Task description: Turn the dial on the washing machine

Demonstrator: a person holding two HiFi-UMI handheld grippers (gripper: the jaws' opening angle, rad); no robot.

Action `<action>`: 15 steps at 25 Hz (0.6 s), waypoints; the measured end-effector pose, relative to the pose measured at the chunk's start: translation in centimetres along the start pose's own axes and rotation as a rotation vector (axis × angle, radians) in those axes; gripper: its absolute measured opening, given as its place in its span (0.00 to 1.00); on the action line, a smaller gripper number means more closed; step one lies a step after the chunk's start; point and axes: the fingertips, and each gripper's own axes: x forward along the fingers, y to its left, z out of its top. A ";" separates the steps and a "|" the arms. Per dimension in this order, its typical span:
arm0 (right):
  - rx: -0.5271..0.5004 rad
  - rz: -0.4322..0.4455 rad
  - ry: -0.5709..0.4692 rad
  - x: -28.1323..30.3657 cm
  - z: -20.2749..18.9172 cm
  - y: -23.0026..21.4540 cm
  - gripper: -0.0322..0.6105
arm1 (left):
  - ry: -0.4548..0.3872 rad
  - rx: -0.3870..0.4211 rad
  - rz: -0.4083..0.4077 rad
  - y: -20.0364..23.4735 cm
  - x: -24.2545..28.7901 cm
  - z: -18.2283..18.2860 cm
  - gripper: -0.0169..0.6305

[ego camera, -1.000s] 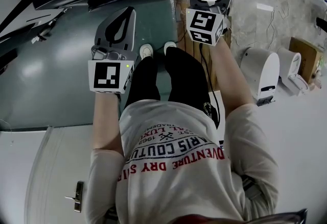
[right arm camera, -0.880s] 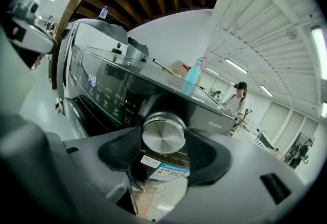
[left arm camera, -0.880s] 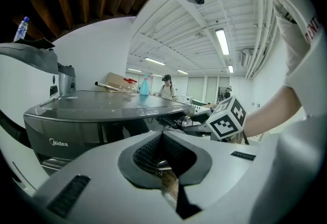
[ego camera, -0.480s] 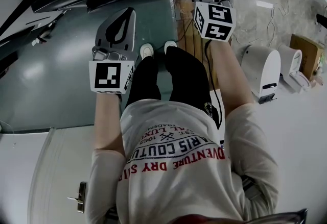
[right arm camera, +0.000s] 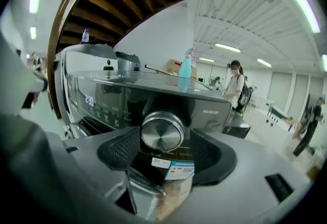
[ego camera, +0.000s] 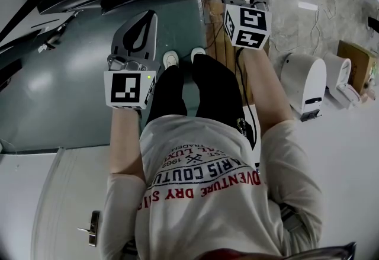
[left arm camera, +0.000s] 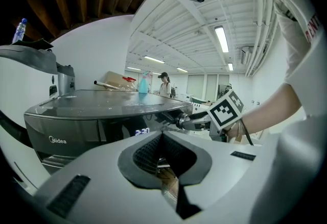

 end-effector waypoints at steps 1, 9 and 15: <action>-0.067 -0.018 -0.010 -0.2 0.1 0.2 0.52 | 0.000 -0.001 0.002 0.0 0.0 0.0 0.05; -0.447 -0.061 -0.045 -0.4 0.2 1.6 0.54 | 0.006 0.003 0.002 -0.4 0.1 -0.2 0.05; -0.599 -0.093 -0.039 0.1 0.0 2.0 0.54 | 0.013 -0.013 0.015 -0.4 0.1 -0.6 0.05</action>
